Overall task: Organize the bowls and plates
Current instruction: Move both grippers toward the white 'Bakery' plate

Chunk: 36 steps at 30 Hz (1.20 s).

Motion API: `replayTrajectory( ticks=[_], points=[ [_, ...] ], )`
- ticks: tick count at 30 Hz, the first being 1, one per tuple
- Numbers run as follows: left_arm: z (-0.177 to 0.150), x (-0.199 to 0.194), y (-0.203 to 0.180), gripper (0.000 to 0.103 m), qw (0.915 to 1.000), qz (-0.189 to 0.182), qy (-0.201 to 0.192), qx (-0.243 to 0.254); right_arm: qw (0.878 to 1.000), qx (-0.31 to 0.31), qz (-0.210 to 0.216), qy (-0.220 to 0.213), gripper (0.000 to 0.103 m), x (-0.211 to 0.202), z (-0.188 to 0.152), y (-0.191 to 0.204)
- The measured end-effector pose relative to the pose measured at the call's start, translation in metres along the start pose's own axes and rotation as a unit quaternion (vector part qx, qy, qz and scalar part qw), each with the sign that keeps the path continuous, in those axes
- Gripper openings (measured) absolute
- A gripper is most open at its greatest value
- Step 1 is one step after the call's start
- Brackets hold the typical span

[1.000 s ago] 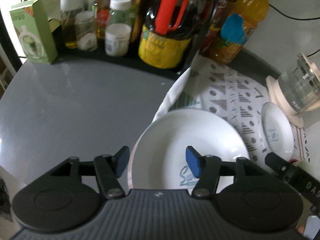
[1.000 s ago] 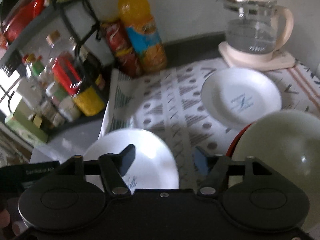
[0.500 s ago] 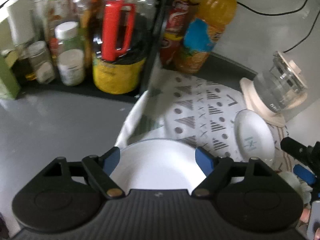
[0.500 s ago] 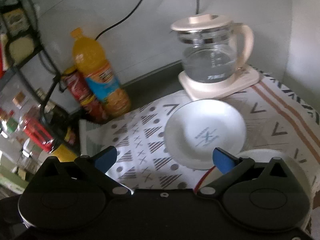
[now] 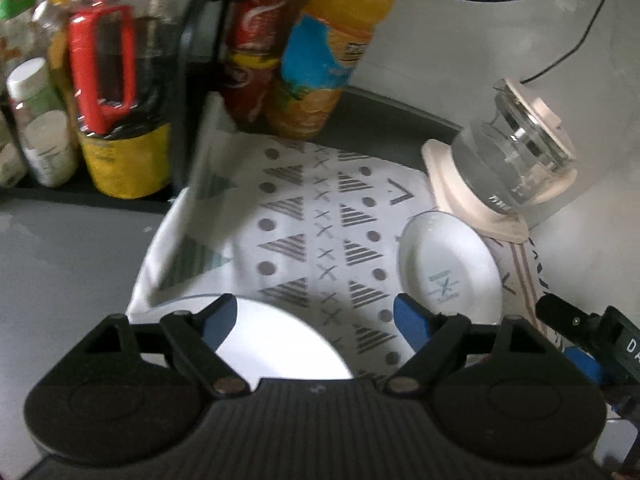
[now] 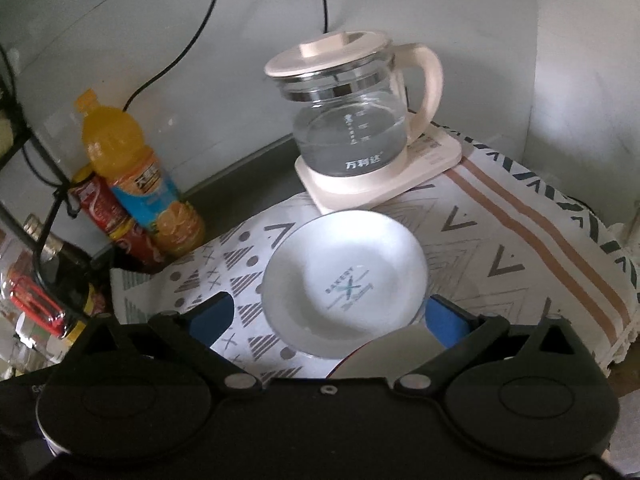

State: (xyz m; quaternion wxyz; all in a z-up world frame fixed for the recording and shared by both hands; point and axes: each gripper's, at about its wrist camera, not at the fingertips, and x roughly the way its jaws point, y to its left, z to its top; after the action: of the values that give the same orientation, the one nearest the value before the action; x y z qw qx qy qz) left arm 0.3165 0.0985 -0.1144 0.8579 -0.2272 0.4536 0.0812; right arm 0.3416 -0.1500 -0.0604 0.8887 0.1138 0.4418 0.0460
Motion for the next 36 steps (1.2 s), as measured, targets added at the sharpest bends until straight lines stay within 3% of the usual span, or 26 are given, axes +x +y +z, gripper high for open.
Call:
replayTrajectory(
  ticks=[11, 18, 28, 36],
  points=[
    [0.006, 0.036, -0.041, 0.084, 0.9991, -0.018, 0.028, -0.028, 0.999, -0.009, 0.018, 0.042, 0.102, 0.028, 0.032, -0.039],
    [0.003, 0.063, -0.06, 0.08, 0.9975, -0.02, 0.05, -0.045, 0.996, -0.001, 0.022, 0.09, 0.089, 0.058, 0.041, -0.071],
    [-0.003, 0.1, -0.065, 0.055, 0.9934, -0.013, 0.072, -0.088, 0.987, -0.019, 0.048, 0.15, 0.074, 0.1, 0.049, -0.092],
    [-0.01, 0.125, -0.062, 0.034, 0.9874, -0.011, 0.09, -0.13, 0.975, -0.046, 0.084, 0.203, 0.068, 0.134, 0.054, -0.098]
  ],
)
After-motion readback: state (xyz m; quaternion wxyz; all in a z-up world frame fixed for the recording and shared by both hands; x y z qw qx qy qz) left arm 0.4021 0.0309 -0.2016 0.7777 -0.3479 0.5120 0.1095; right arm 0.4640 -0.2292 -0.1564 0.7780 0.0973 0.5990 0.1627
